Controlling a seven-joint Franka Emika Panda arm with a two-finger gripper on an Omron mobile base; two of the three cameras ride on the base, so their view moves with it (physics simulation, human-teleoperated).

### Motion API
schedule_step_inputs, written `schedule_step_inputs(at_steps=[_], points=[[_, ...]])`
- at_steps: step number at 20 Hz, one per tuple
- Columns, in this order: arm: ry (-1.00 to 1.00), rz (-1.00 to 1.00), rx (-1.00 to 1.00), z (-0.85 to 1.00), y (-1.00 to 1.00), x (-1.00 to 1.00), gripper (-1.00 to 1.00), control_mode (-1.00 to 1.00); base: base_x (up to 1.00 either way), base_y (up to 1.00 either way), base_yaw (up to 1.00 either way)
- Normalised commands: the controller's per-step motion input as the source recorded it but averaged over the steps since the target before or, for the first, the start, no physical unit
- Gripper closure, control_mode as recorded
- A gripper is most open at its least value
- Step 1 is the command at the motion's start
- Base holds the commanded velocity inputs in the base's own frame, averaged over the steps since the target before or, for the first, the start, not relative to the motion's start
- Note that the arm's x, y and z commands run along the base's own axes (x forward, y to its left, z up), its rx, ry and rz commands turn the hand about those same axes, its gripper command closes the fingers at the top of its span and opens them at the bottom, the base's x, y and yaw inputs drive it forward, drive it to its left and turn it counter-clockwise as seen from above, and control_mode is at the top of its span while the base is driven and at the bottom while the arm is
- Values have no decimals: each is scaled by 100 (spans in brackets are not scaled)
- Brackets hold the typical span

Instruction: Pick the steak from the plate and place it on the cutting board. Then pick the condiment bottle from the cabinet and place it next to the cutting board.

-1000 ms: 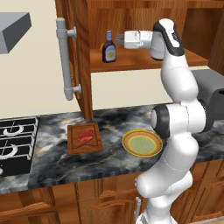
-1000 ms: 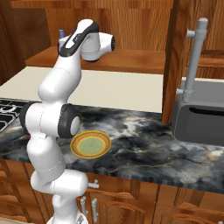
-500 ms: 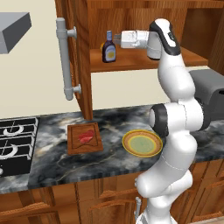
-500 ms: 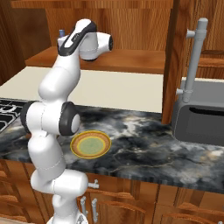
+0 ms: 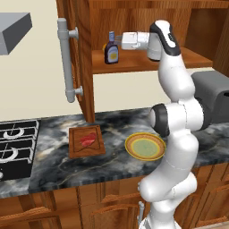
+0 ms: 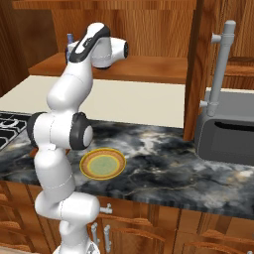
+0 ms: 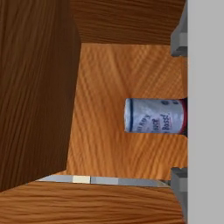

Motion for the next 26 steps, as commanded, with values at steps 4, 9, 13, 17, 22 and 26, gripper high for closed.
schedule_step_inputs(at_steps=[4, 9, 13, 17, 22, 26], points=[[0, 0, 0, -2, 0, 22, -100, -100, 0, 0, 0], [0, 0, 0, 0, 0, 16, -100, -100, 0, 0, 0], [0, 0, 0, 0, 2, 8, -100, -100, 0, 0, 0], [0, 0, 1, 1, 6, 2, -100, -100, 0, 0, 0], [0, 0, 4, 12, 1, 0, -100, -100, 0, 0, 0], [0, 0, 6, 24, 0, -9, -100, -100, 0, 0, 0]])
